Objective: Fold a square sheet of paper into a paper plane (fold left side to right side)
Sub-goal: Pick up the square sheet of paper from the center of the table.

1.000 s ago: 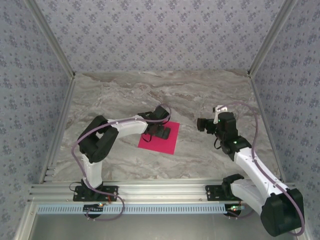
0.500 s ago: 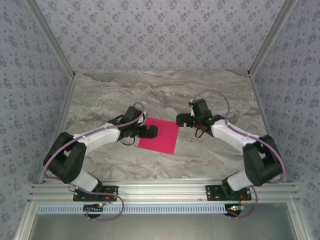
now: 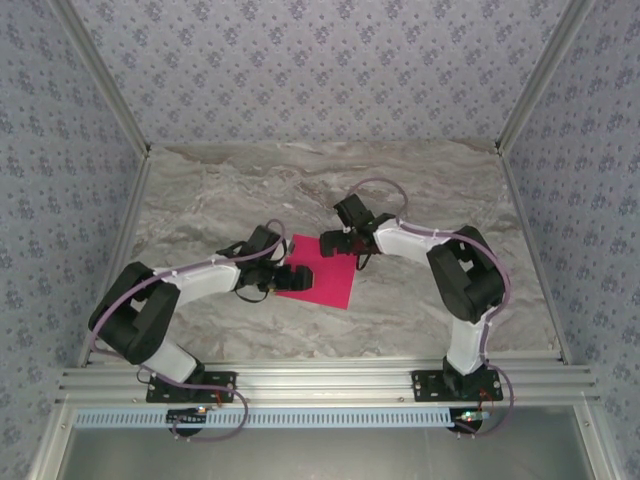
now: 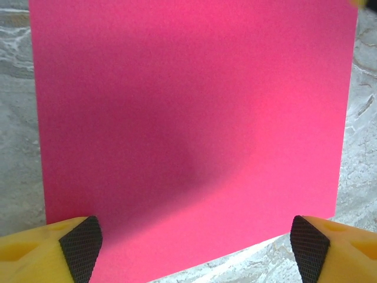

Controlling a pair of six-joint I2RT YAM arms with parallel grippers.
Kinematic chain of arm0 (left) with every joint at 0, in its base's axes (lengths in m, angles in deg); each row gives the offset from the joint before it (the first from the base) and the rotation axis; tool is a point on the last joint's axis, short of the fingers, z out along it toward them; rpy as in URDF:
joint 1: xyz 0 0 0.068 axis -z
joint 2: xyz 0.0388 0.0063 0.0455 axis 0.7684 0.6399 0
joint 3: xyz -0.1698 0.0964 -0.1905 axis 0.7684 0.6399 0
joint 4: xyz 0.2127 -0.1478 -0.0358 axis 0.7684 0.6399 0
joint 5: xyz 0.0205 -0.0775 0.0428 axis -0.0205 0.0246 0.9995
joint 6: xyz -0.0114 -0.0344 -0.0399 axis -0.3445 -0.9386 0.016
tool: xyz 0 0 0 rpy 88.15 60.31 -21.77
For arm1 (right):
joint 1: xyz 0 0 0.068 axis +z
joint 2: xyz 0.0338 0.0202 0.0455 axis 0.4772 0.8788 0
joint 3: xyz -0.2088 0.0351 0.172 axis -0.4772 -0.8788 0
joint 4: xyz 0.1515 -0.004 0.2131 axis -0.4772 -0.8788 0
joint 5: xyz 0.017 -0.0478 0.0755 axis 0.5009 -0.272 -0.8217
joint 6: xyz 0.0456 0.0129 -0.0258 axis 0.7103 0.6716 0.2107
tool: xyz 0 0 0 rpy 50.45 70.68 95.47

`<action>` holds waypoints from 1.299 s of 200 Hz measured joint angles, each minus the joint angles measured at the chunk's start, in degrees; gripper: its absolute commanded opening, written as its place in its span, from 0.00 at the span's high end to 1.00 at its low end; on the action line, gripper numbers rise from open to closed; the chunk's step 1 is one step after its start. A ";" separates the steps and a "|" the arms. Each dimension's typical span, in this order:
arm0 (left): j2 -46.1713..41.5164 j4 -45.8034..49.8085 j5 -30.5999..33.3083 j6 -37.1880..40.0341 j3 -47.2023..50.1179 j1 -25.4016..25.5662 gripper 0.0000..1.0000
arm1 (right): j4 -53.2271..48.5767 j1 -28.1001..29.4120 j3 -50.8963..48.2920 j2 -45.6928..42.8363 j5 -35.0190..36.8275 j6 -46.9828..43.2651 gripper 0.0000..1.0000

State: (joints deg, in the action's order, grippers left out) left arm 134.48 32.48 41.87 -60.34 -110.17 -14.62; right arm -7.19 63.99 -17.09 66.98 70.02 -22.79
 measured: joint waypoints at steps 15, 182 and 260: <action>0.02 0.02 0.37 -0.02 0.00 0.02 0.17 | -0.74 0.37 0.48 0.96 0.02 0.46 0.00; 1.01 -2.60 1.22 -0.42 0.37 -0.70 0.29 | -6.29 5.07 2.25 1.25 -6.75 0.94 0.50; -9.16 -3.06 -4.39 0.22 4.96 -10.38 0.25 | -2.43 2.89 1.38 0.83 -17.20 0.35 0.69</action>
State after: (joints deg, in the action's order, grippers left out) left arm 125.32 29.42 37.47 -60.12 -105.21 -25.00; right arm -9.61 66.87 -15.72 67.81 52.82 -22.44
